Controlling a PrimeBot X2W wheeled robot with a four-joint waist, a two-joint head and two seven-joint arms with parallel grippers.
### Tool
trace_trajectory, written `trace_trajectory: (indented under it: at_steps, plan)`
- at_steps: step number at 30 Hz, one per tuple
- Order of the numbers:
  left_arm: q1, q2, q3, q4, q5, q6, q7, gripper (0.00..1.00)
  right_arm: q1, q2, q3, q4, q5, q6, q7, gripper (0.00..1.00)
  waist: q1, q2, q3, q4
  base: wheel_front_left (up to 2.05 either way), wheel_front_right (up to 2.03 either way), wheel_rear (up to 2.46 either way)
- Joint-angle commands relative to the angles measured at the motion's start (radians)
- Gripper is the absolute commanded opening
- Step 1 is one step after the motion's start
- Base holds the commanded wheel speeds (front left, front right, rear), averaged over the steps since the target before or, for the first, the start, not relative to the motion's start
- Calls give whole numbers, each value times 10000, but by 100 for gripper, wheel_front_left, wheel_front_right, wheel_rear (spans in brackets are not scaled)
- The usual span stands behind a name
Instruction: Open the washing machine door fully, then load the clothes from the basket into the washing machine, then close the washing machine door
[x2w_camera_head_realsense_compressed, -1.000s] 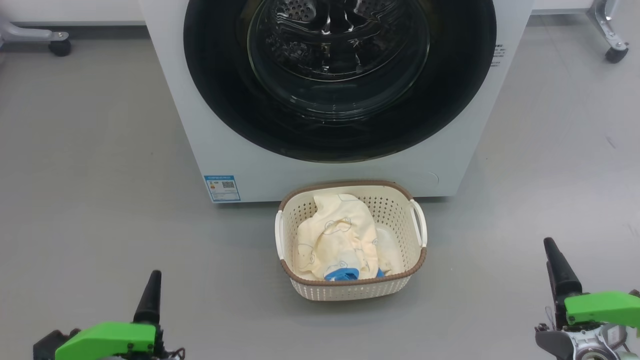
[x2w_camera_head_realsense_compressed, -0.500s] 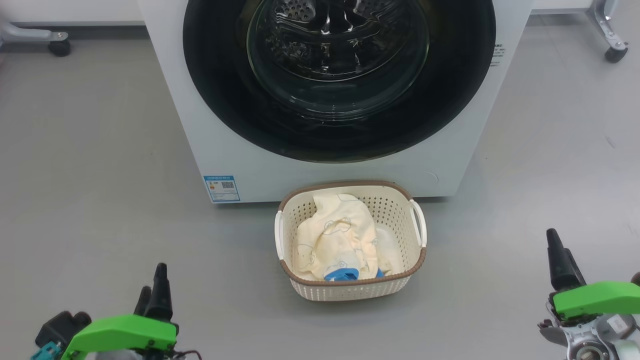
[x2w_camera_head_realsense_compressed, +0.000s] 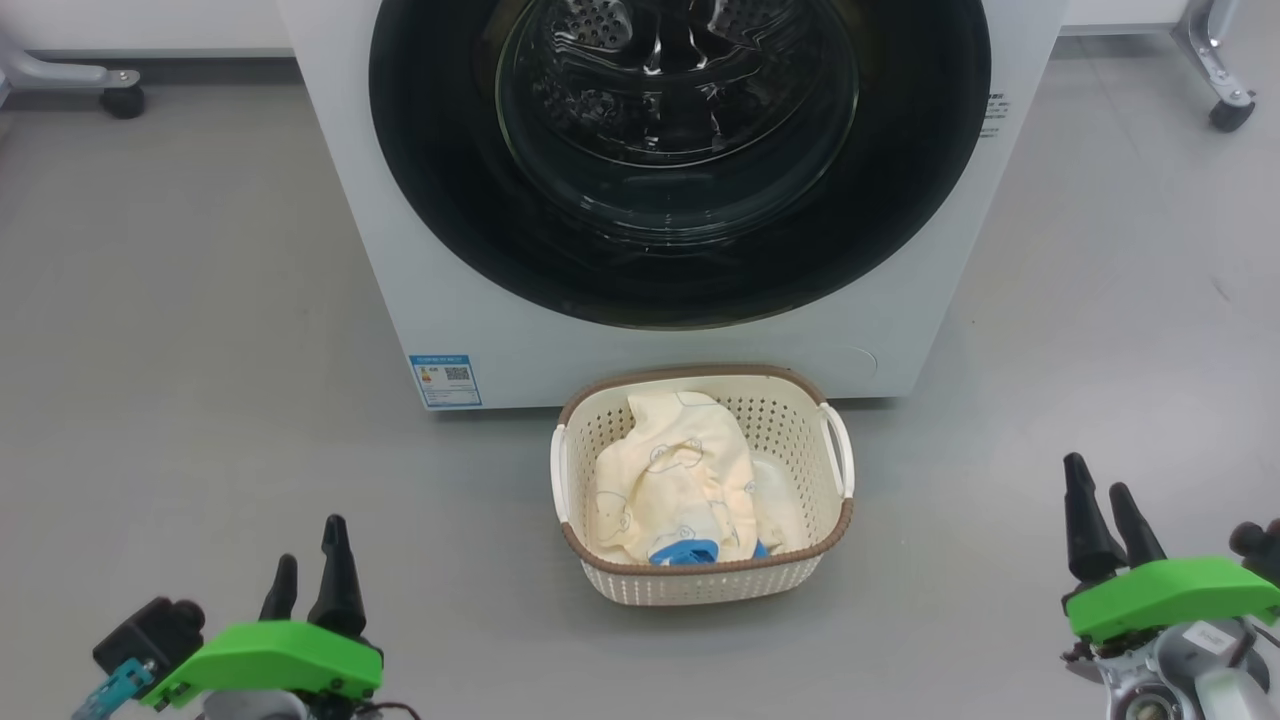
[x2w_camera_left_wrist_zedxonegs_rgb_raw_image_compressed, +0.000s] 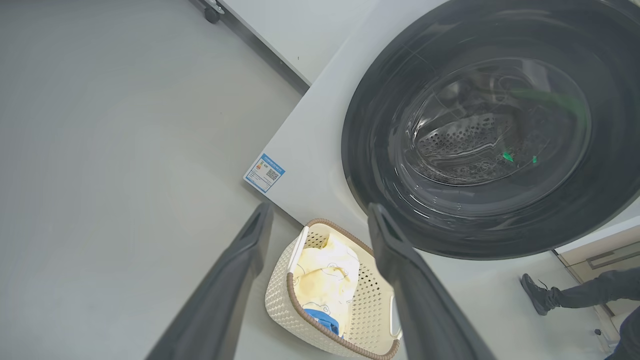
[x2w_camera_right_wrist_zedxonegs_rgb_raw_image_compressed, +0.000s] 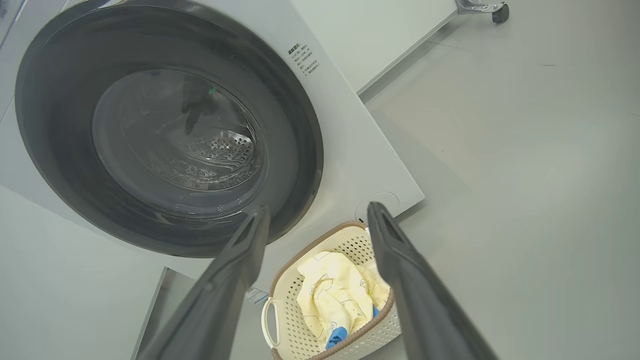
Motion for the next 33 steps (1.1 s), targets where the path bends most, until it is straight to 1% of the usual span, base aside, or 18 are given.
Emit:
trace_trajectory:
  at_steps: [1, 20, 27, 33]
  plan:
    - [-544, 185, 114, -302, 403, 48, -158, 100, -647, -218, 185, -406, -424, 25, -167, 100, 0, 0, -3, 4, 0, 0, 0]
    - [-825, 186, -194, -3, 2587, 309, -722, 100, -769, -282, 943, -684, -2971, 32, -369, 100, 0, 0, 11, 47, 0, 0, 0]
    - [-889, 197, -299, 48, 3331, 433, -900, 100, -731, -277, 1087, -827, -3730, 34, -477, 100, 0, 0, 8, 64, 0, 0, 0]
    - [-990, 228, -394, 140, 4052, 522, -1077, 100, -745, -316, 1012, -896, -4449, 36, -623, 100, 0, 0, 22, 71, 0, 0, 0]
